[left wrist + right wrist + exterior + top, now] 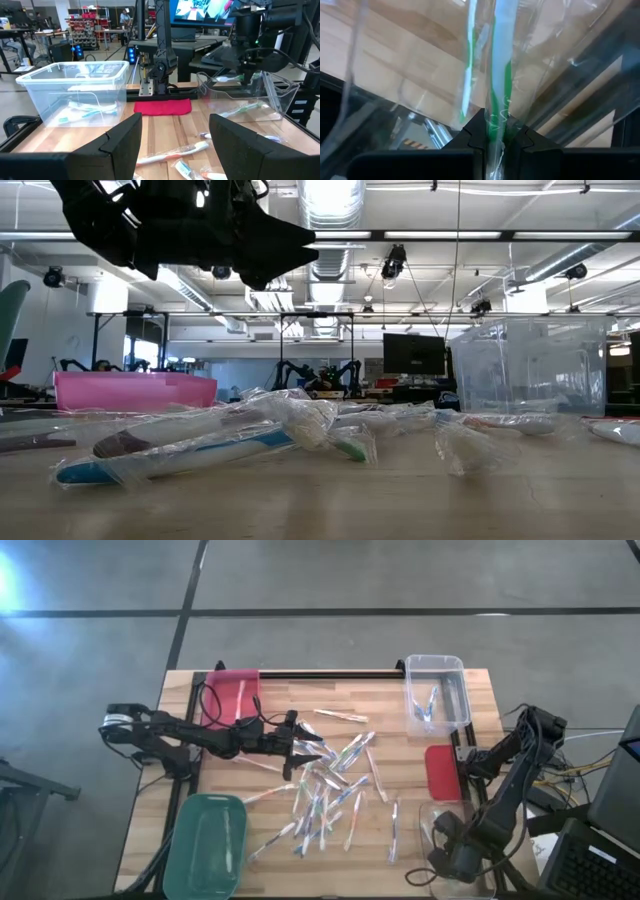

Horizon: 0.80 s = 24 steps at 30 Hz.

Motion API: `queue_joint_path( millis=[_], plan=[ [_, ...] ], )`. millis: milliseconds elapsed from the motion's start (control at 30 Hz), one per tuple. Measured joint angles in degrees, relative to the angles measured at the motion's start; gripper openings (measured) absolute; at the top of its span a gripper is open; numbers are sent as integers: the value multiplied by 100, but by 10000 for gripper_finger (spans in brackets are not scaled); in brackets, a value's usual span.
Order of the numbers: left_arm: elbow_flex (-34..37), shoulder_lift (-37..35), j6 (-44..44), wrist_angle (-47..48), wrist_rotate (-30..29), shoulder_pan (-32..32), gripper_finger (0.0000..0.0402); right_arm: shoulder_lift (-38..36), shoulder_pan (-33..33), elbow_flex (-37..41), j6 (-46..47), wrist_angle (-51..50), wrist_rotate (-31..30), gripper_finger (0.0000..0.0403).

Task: Pick & Place Toothbrushes
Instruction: Put the green toothbrush into the green bin

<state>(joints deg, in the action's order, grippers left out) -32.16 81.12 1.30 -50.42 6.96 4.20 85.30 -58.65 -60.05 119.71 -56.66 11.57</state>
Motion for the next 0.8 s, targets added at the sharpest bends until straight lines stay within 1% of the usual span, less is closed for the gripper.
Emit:
queue_joint_path(
  millis=[267,433,600,800],
  plan=[
    [-2,0,0,-1,2,1,236,0,0,253,-4,504,94,23],
    [-2,0,0,1,2,0,236,0,0,287,-5,559,94,26],
    [-2,0,0,1,1,0,236,0,2,302,19,559,92,45],
    [-2,0,0,2,2,1,236,0,2,302,32,561,92,77]
  ],
)
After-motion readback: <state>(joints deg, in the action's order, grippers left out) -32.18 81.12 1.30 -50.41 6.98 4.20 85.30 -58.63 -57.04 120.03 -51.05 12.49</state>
